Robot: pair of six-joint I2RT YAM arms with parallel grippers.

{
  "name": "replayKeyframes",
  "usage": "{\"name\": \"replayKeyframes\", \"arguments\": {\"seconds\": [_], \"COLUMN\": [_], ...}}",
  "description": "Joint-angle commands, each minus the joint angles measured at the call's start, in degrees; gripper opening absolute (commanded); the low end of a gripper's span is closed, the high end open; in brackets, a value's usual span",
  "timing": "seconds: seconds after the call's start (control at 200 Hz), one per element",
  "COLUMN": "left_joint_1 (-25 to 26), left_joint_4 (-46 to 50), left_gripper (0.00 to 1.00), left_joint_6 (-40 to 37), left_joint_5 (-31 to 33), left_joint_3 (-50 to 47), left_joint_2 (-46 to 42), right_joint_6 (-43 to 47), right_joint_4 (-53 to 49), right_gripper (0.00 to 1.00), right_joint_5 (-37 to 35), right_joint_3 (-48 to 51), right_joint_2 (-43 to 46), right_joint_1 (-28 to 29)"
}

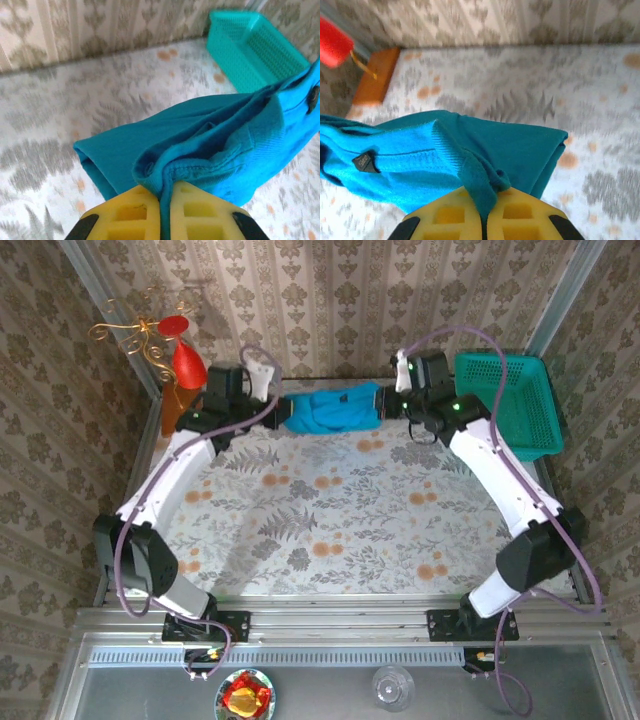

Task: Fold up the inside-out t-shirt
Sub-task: Fold the T-shirt at the center of the table.

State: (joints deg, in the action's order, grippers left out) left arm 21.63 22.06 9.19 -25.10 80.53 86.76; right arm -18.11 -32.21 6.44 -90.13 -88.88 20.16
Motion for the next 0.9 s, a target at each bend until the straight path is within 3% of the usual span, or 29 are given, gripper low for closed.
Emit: {"name": "replayKeyframes", "arguments": {"seconds": [0.0,0.205,0.39,0.62,0.895], "left_joint_1": [2.26,10.91,12.34,11.64,9.62], "left_joint_4": [-1.58,-1.55,2.66,3.60,3.53], "left_gripper": [0.00,0.00,0.00,0.00,0.00], "left_joint_6": [0.76,6.76,7.37,3.85,-0.34], "left_joint_5": [-0.65,5.46,8.70,7.28,8.24], "left_joint_3": [-11.31,-26.53,-28.70,-23.32,-15.84], "left_joint_2": [-5.64,-16.27,-21.72,-12.57,-0.32], "right_joint_6": [-0.42,-8.47,-13.71,-17.18,-20.76], "right_joint_4": [0.50,1.18,1.14,0.17,1.16], "right_gripper": [0.00,0.00,0.00,0.00,0.00], "right_joint_5": [0.91,3.11,2.73,-3.01,-3.37], "right_joint_3": [10.38,28.06,33.76,34.47,34.43], "right_joint_2": [6.97,19.06,23.31,19.98,10.79], "right_joint_1": [2.00,7.79,11.81,11.45,6.82]}}
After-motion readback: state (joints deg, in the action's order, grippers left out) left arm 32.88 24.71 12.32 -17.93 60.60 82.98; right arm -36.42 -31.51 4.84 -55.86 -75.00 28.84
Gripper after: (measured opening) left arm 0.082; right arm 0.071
